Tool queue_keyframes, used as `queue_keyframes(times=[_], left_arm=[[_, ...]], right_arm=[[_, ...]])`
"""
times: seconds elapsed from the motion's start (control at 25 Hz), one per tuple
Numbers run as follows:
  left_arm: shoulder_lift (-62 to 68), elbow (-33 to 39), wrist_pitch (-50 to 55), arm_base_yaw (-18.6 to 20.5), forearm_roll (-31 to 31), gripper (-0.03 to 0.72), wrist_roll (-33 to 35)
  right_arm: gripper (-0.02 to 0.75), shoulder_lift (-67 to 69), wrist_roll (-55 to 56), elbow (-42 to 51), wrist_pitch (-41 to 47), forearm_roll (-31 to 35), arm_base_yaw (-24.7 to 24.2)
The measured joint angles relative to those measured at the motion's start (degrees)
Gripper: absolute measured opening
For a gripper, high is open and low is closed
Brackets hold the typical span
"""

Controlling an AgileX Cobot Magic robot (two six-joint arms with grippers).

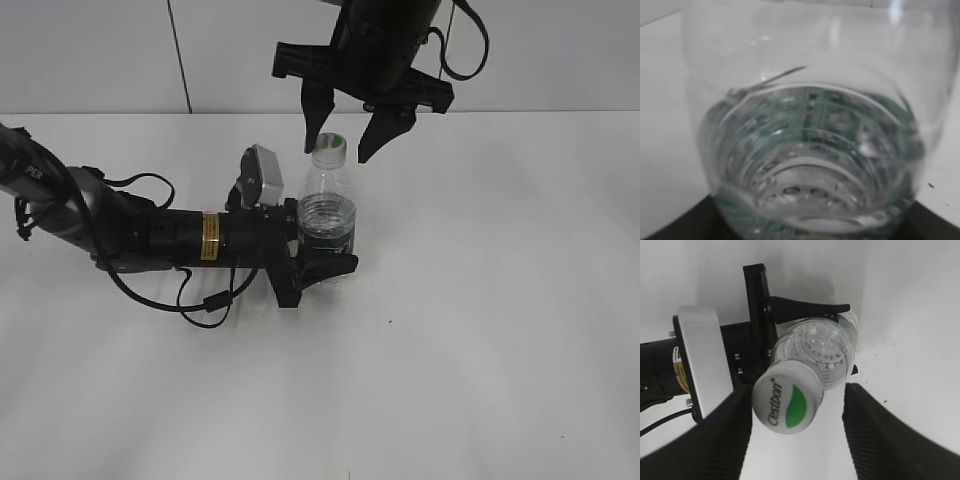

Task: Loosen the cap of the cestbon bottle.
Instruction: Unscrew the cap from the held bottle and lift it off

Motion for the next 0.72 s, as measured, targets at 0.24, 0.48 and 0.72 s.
queue_keyframes(times=[0.24,0.48,0.72], left_arm=[[0.00,0.00,0.11,0.00,-0.11,0.404,0.00],[-0.07,0.00,0.31,-0.03,-0.11,0.404,0.00],[-0.09,-0.07,0.48,-0.06,0.06,0.404,0.00]], right_arm=[[0.407,0.93,0.02,-0.06,-0.11,0.09,0.00],[0.334,0.93,0.02,-0.20,-0.27,0.35,0.10],[0.328,0.93,-0.42,-0.26,-0.22,0.18,0.20]])
